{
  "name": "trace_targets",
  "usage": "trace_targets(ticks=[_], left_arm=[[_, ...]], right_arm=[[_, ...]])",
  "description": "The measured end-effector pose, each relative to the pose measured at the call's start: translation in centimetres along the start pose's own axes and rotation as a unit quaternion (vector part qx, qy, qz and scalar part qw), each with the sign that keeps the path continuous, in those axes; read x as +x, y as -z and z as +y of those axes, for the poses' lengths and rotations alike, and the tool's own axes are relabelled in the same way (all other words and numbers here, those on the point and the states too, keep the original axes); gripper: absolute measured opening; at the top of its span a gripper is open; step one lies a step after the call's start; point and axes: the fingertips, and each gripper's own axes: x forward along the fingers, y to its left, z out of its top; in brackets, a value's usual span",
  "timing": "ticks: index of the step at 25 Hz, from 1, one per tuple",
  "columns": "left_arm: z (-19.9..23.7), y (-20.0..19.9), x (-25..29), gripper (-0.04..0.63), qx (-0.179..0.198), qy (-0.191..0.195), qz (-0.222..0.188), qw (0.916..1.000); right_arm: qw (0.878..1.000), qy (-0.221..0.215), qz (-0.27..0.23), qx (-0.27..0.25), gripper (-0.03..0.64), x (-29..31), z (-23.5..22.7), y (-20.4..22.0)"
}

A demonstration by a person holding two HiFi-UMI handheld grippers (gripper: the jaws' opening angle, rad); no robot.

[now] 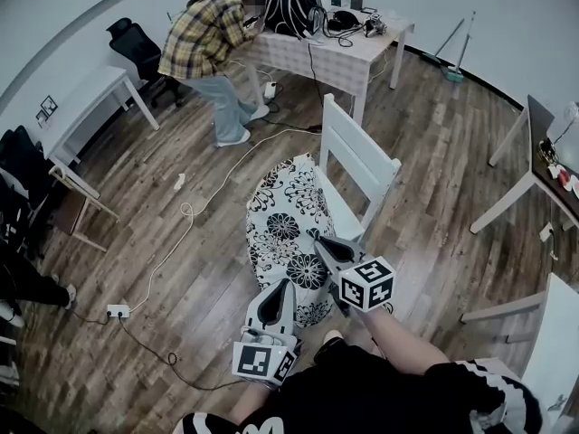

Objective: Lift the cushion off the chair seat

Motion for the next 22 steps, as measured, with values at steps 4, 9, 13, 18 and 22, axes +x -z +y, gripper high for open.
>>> trace_targets(ticks=[4, 9, 13, 18, 22], left_arm=[[0.0, -0.2, -2.2, 0.002, 0.000, 0.000, -0.001, 1.0000], [0.2, -0.1, -5.1, 0.002, 0.000, -0.004, -0.002, 1.0000], [-0.1, -0.1, -7.4, 0.002, 0.000, -0.005, -0.002, 1.0000], [-0.7, -0.4, -10.5, 0.002, 0.003, 0.001, -0.004, 1.0000], [-1.3, 0.1, -13.7, 0.002, 0.006, 0.001, 0.002, 1.0000]], right_arm=[[1.000, -0.007, -0.001, 0.002, 0.034, -0.5, 2.3, 0.6], [1.000, -0.012, -0.003, -0.001, 0.034, -1.2, 4.9, 1.6], [1.000, -0.014, -0.003, -0.002, 0.034, -2.2, 6.8, 2.4], [1.000, -0.017, -0.012, -0.001, 0.034, -3.4, 9.7, 3.0], [1.000, -0.015, -0.018, 0.001, 0.034, -4.8, 11.9, 3.8]])
